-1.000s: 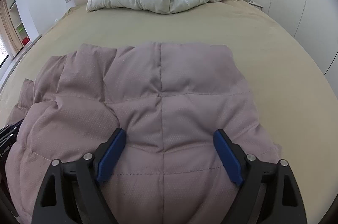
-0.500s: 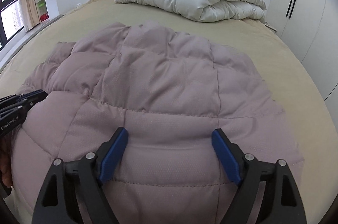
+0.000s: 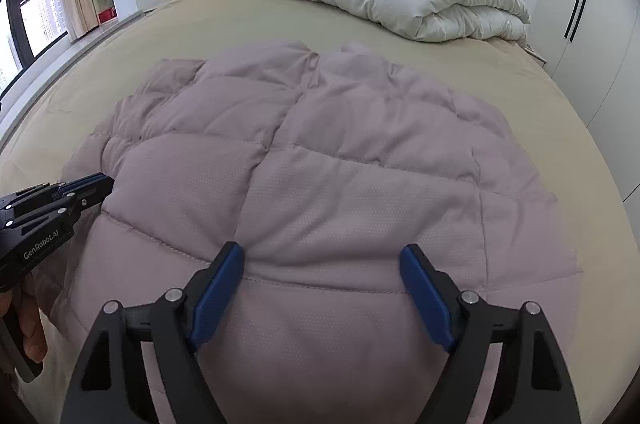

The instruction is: Fold large clothes

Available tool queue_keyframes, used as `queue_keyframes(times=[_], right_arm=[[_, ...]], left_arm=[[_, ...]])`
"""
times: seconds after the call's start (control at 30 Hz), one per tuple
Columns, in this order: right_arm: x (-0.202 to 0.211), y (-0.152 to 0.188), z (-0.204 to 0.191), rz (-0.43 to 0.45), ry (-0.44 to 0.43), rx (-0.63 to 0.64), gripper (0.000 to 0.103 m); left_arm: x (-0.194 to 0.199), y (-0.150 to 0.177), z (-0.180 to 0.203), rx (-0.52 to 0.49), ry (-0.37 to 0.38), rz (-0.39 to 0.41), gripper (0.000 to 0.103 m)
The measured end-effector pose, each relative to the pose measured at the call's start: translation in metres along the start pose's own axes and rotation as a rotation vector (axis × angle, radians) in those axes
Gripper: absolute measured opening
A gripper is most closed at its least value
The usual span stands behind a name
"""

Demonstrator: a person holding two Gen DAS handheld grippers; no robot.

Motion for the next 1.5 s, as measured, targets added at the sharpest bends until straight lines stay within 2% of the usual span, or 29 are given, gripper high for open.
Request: queue_keyframes(times=[0.1, 0.2, 0.3, 0.37, 0.4, 0.43, 0.5, 0.6, 0.7, 0.73, 0.77, 0.8, 0.9, 0.97, 1.03, 1.1, 1.13, 1.17, 1.23, 1.4, 1.5], right_arm=[[-0.009, 0.0, 0.006, 0.006, -0.019, -0.028, 0.089], [-0.011, 0.0, 0.002, 0.015, 0.0, -0.013, 0.091], [-0.007, 0.0, 0.003, 0.022, -0.013, -0.025, 0.092], [0.002, 0.003, 0.003, 0.032, -0.018, -0.027, 0.091], [0.008, 0.004, 0.003, 0.034, -0.029, -0.027, 0.087], [0.014, 0.005, 0.005, 0.035, -0.038, -0.033, 0.083], [0.031, 0.01, 0.013, 0.059, -0.056, -0.057, 0.083], [0.049, 0.017, 0.029, 0.093, -0.042, -0.09, 0.084], [0.034, 0.022, 0.042, 0.044, 0.0, -0.106, 0.085], [0.02, 0.025, 0.047, 0.001, 0.001, -0.114, 0.088], [0.01, 0.029, 0.05, -0.006, -0.021, -0.122, 0.09], [0.006, 0.032, 0.054, 0.008, -0.038, -0.126, 0.093], [0.01, 0.033, 0.055, 0.024, -0.04, -0.117, 0.094], [0.022, 0.033, 0.06, 0.037, -0.079, -0.127, 0.093], [0.038, 0.037, 0.071, 0.093, -0.12, -0.139, 0.093], [0.052, 0.041, 0.089, 0.135, -0.139, -0.159, 0.095], [0.056, 0.042, 0.1, 0.146, -0.152, -0.175, 0.097], [0.06, 0.044, 0.112, 0.157, -0.171, -0.195, 0.098], [0.063, 0.049, 0.136, 0.172, -0.209, -0.241, 0.103], [0.05, 0.057, 0.198, 0.131, -0.263, -0.371, 0.103], [0.034, 0.062, 0.229, 0.091, -0.33, -0.45, 0.103]], left_arm=[[-0.004, -0.001, 0.002, 0.001, -0.005, -0.008, 0.011], [-0.009, -0.003, -0.001, 0.017, 0.017, -0.009, 0.011], [-0.005, -0.006, 0.002, 0.018, 0.008, -0.015, 0.011], [0.008, -0.005, 0.001, 0.04, 0.018, -0.016, 0.012], [0.017, -0.003, 0.0, 0.051, 0.028, -0.007, 0.012], [0.027, 0.0, 0.0, 0.056, 0.038, 0.009, 0.012], [0.042, 0.006, 0.002, 0.058, 0.054, 0.044, 0.012], [0.034, 0.012, 0.003, 0.056, 0.04, 0.017, 0.012], [0.015, 0.015, 0.001, 0.057, 0.045, -0.001, 0.012], [0.013, 0.015, 0.003, 0.047, 0.04, 0.005, 0.012], [0.011, 0.015, 0.004, 0.038, 0.035, 0.005, 0.012], [0.011, 0.015, 0.003, 0.055, 0.002, 0.018, 0.012], [0.023, 0.012, -0.007, 0.094, 0.049, 0.012, 0.012], [0.037, 0.014, -0.017, 0.127, 0.052, 0.036, 0.012], [0.053, 0.018, -0.033, 0.155, 0.068, 0.076, 0.02], [0.065, 0.021, -0.054, 0.206, 0.086, 0.089, 0.043], [0.069, 0.022, -0.065, 0.229, 0.089, 0.1, 0.067], [0.073, 0.024, -0.075, 0.251, 0.086, 0.116, 0.076], [0.076, 0.025, -0.096, 0.287, 0.095, 0.11, 0.076], [0.051, 0.023, -0.137, 0.393, 0.295, 0.003, 0.076], [0.034, 0.02, -0.149, 0.443, 0.417, -0.043, 0.076]])
Point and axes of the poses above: each gripper's, at about its wrist camera, not at the fingertips, and x roughly against the way its jaws point, z to its right, y to its underside, the point moved 1 cm from there along -x, roughly the way its jaws point, and after that the axes turned 11 degrees about -z, right-handed, at the moved point
